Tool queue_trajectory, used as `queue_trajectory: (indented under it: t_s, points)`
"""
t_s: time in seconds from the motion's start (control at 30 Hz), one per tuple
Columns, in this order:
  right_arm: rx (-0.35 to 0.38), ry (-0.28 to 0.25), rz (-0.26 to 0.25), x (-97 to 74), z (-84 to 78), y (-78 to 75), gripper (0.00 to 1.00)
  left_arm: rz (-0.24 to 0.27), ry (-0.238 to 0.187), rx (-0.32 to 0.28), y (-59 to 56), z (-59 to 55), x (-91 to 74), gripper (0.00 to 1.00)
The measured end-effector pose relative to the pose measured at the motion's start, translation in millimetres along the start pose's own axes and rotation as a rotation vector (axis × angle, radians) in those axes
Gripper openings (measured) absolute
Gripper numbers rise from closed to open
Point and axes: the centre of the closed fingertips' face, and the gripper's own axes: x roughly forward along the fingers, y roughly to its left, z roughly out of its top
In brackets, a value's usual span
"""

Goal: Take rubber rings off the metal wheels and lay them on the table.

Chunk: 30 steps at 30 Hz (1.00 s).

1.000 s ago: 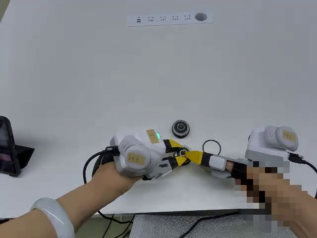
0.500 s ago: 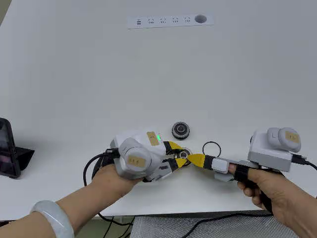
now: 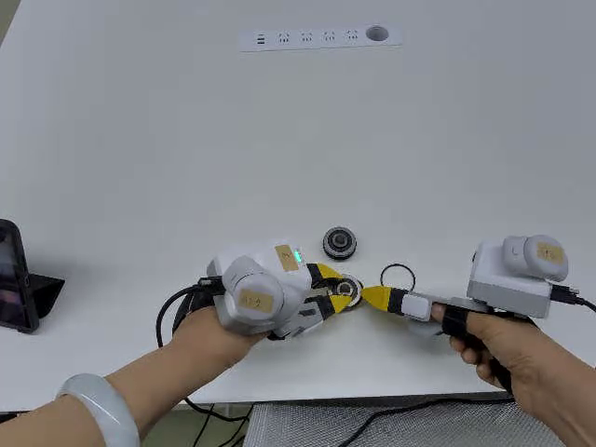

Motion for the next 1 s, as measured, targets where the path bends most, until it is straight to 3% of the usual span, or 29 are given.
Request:
queue_trajectory:
  t_s: [0.5, 0.6, 0.67, 0.8, 1.0]
  points:
    - [-0.031, -0.01, 0.013, 1.4, 1.1, 11.6, 0.02, -0.001, 0.001, 0.001, 0.0, 0.0, -0.5, 0.13]
    - [-0.035, -0.011, 0.029, 2.9, 1.5, 18.3, 0.02, -0.001, 0.002, 0.003, -0.1, 0.0, -0.6, 0.13]
    - [-0.033, -0.02, 0.069, 4.4, 3.8, 28.9, 0.02, -0.001, 0.002, 0.003, -0.2, 0.2, -0.6, 0.13]
    - [-0.039, -0.03, 0.053, 4.6, 8.9, 30.8, 0.02, 0.0, 0.002, 0.003, -0.1, 0.1, -0.6, 0.13]
    - [-0.021, -0.029, 0.017, 0.4, 7.4, 21.1, 0.02, 0.001, 0.001, 0.003, 0.3, -0.7, -0.3, 0.13]
